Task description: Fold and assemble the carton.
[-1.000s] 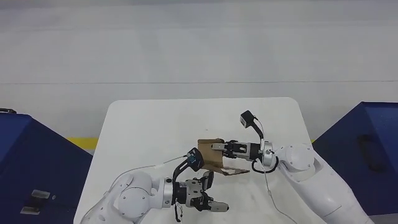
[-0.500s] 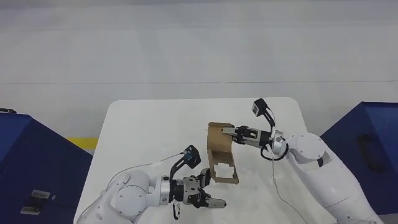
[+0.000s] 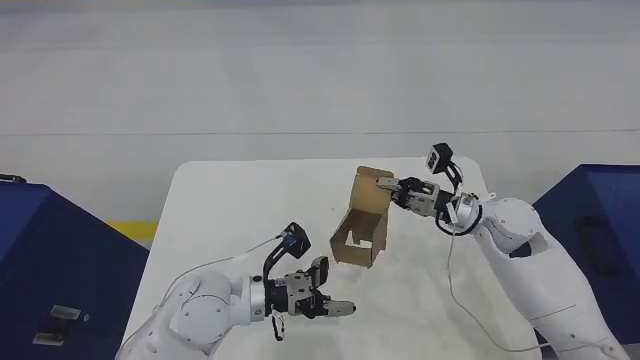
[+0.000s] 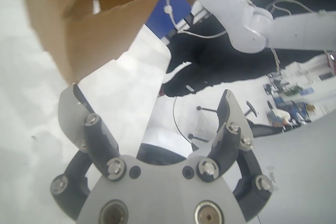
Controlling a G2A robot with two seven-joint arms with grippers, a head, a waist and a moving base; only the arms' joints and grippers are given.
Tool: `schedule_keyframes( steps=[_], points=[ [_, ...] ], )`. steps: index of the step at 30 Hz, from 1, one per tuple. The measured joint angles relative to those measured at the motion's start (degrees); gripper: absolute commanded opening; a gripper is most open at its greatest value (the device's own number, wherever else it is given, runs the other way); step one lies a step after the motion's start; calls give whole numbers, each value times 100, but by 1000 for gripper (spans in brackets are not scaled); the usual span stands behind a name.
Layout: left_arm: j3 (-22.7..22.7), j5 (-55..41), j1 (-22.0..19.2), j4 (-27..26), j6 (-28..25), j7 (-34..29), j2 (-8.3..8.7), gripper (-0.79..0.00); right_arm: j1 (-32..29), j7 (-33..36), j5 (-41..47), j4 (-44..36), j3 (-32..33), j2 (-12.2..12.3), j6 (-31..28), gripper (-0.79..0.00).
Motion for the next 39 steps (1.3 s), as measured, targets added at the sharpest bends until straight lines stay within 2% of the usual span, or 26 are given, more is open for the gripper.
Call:
schedule_keyframes(
  steps=[2,5,9,11,12,15,17,20,23,30,34,39],
  points=[
    [-166,334,167,-125,-62,486,18,0,251,203,687,422,-29,-49,670,-785],
    [-383,1323,475,-357,-68,1375,35,0,720,466,1658,1224,-251,-163,1765,-785],
    [-518,3259,826,-645,453,3075,21,0,1311,712,2586,2284,-700,-361,3061,-785],
    [-514,3636,807,-633,396,3427,21,0,1552,852,2831,2684,-929,-458,3512,-785],
    [-513,3611,803,-629,377,3390,21,0,1621,898,2865,2785,-991,-481,3621,-785],
    [-512,3022,802,-628,371,2810,22,0,1639,918,2863,2821,-1008,-486,3652,-785],
    [-517,2919,799,-633,378,2722,22,0,1633,913,2860,2812,-1003,-484,3643,-785],
    [-519,3443,799,-796,850,2917,5,0,1614,874,2846,2780,-1001,-485,3606,-785],
    [-111,4593,916,-988,1632,3431,-73,0,1480,609,2930,2553,-978,-500,3506,-785],
    [481,5859,858,-778,2739,4281,-226,0,1339,375,3090,2329,-907,-509,3582,-785],
    [664,6040,847,-682,2986,4550,-290,0,1265,357,3073,2224,-883,-506,3557,-785],
    [834,6211,773,-626,3147,4565,-363,0,1207,336,3026,2136,-878,-507,3545,-785]
  ],
)
